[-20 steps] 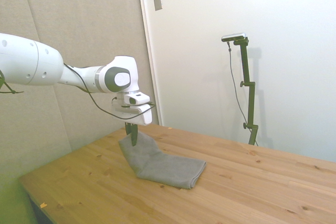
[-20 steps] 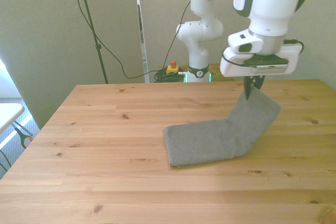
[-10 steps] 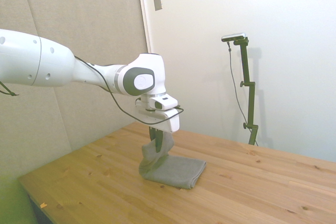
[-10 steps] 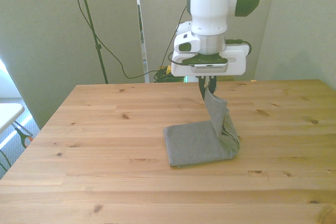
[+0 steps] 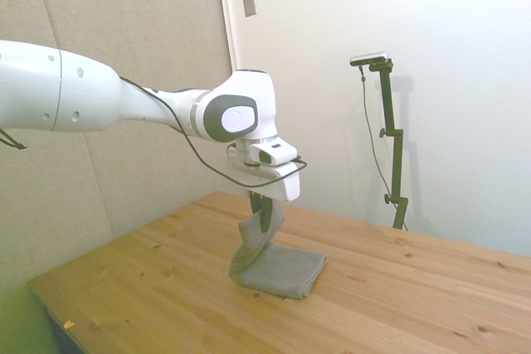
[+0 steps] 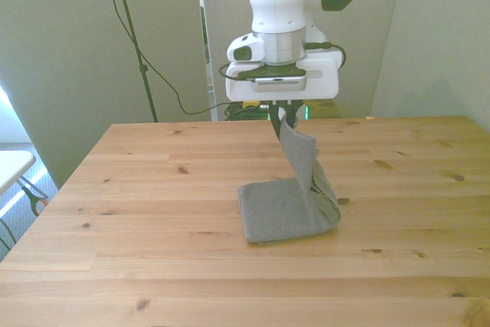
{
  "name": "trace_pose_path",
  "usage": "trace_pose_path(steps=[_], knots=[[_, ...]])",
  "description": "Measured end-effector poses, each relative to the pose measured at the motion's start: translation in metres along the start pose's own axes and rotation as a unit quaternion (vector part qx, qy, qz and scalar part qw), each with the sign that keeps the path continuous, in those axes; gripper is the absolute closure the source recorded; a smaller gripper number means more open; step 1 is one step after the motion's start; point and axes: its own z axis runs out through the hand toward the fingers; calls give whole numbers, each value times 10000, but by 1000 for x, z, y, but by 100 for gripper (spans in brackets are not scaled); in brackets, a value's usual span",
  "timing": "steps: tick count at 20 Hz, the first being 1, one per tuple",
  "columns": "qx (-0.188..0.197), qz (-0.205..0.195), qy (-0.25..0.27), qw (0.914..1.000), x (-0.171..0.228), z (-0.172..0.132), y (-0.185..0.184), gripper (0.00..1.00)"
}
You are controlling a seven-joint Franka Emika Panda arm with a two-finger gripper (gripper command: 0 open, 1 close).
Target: Fold the towel
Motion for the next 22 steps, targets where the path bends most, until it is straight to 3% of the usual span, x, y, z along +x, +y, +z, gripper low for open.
trace_pose_path(steps=[3,4,12,22], knots=[[159,162,-195,9996,27,12,17,100],[221,187,-256,9993,36,17,21,0],[407,-99,-510,9978,79,56,8,0],[353,-153,-564,9977,83,69,4,0]])
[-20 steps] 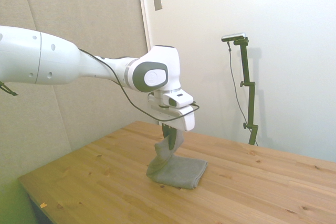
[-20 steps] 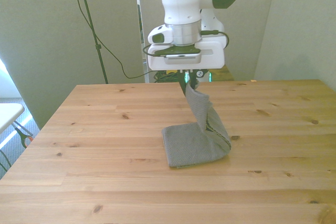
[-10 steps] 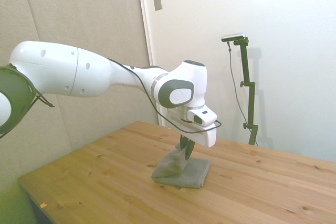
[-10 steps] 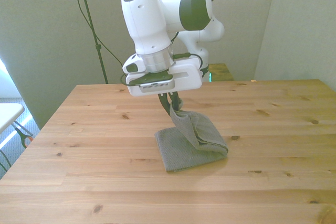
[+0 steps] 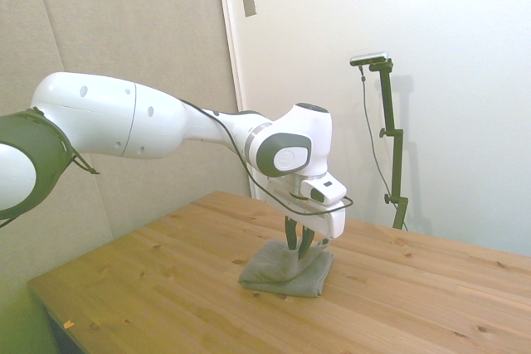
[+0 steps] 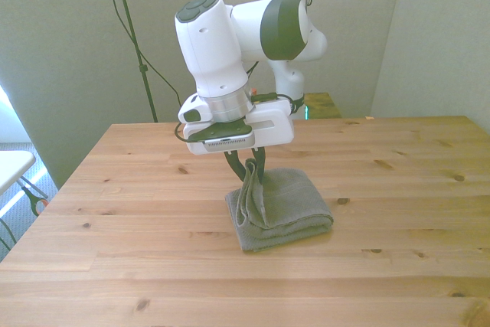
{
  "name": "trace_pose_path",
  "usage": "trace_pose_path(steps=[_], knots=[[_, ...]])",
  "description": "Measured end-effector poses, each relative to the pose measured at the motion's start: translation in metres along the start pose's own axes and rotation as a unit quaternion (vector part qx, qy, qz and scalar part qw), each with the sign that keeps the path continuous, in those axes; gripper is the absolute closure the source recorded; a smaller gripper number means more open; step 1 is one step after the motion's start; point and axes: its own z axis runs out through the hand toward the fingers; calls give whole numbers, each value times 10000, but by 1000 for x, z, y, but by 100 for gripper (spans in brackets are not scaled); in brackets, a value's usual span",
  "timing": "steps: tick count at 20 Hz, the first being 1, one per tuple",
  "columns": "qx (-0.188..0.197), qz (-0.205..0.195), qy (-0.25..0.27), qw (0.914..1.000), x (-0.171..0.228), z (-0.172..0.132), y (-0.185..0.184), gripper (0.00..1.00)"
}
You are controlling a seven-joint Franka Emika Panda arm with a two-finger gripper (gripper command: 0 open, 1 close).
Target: Fold the towel
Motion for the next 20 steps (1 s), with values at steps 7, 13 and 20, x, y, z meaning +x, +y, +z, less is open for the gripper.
trace_pose_path(steps=[7,13,20], knots=[[-268,336,124,9990,-6,-14,11,0],[-618,464,353,9964,-76,-50,15,0],[-521,487,543,9960,-208,-43,6,0]])
